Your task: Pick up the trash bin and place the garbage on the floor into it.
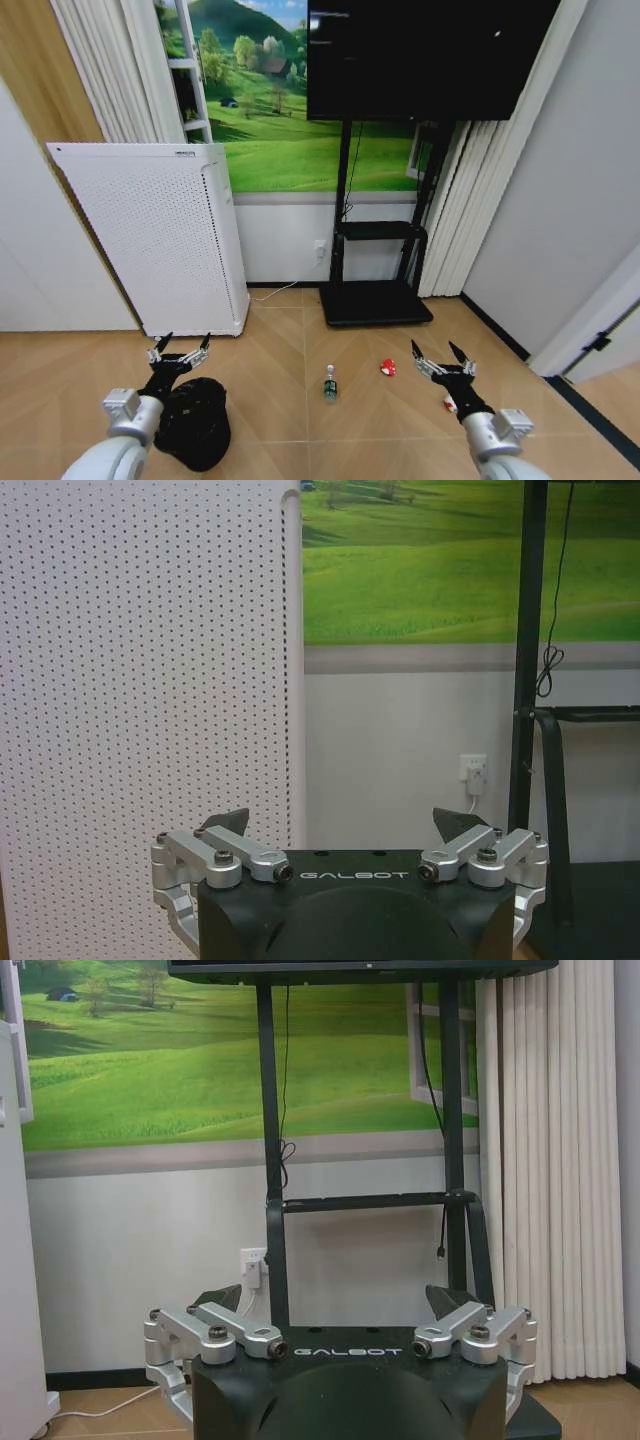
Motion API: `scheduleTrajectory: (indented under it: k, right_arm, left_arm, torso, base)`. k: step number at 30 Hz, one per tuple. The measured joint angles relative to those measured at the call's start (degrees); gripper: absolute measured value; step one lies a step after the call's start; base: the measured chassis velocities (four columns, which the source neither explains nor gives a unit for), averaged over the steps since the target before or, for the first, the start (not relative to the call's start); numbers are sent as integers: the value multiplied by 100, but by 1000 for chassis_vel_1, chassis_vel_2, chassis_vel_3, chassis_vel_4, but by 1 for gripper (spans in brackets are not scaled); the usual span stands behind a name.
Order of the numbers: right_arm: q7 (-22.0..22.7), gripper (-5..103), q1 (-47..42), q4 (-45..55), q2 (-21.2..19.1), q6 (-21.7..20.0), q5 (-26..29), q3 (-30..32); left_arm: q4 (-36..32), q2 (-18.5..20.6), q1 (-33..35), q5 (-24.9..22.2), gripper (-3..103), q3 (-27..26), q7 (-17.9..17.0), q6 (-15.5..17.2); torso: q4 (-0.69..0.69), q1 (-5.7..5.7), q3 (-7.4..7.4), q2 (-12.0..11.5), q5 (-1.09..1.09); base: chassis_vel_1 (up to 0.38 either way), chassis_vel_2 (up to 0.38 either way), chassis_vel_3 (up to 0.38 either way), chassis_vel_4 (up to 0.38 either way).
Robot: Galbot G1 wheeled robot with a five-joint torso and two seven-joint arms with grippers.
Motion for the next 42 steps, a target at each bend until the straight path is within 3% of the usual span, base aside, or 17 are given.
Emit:
scheduleTrajectory:
  k: [21, 42]
  right_arm:
    - [9, 100, 6, -1, 4, 5, 23, 11]
    - [9, 100, -26, 0, 22, 5, 20, -3]
  left_arm:
    - [-36, 3, -3, 146, 100, 5, 2, -35]
    - [-40, -24, 25, 186, 100, 7, 21, -58]
  torso:
    - [0, -115, -257, -374, 0]
    - [0, -227, -650, -879, 0]
  base:
    - [0, 0, 0, 0]
    - [0, 0, 0, 0]
